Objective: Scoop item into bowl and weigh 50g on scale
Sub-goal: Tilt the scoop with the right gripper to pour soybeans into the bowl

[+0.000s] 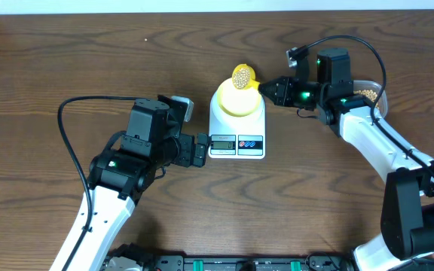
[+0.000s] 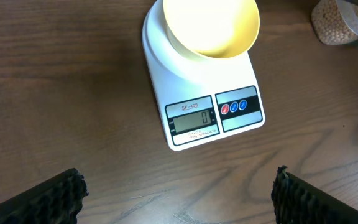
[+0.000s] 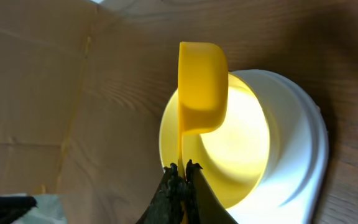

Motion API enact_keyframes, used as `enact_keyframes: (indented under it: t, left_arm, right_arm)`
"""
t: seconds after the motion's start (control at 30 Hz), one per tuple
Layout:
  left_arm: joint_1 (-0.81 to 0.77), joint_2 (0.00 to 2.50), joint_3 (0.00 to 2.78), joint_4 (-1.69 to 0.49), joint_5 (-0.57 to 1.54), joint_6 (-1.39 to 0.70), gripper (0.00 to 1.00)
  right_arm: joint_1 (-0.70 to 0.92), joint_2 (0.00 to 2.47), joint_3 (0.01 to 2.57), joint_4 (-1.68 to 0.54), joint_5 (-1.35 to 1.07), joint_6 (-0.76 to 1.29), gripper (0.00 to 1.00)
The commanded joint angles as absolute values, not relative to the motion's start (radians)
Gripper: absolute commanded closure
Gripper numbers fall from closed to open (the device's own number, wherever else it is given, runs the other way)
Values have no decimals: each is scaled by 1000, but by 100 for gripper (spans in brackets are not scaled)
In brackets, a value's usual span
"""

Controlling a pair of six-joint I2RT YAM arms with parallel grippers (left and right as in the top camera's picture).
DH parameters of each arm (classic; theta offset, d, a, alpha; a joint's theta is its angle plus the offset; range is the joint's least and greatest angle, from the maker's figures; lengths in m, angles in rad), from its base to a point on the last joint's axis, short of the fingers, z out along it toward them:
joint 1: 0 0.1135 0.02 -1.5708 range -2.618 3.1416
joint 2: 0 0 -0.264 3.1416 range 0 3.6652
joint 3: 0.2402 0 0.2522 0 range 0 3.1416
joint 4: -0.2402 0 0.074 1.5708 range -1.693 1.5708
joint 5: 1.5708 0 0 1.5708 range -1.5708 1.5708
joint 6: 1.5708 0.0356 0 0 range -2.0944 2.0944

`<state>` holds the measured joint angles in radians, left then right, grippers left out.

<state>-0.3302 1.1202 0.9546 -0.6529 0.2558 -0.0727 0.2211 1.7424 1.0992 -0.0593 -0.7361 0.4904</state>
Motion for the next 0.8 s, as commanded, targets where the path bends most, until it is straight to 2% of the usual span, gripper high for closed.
enact_keyframes:
  t: [0.0, 0.33, 0.77]
  left_arm:
    - [-331, 1116, 952, -653, 249, -56, 2]
    - [-331, 1116, 952, -653, 249, -56, 2]
    - [-331, 1116, 952, -653, 249, -56, 2]
  right_arm:
    - [245, 1697, 1108, -91, -705, 348, 98]
    - [277, 1613, 1113, -188, -561, 176, 99]
    - [291, 1608, 1113, -225, -552, 88, 99]
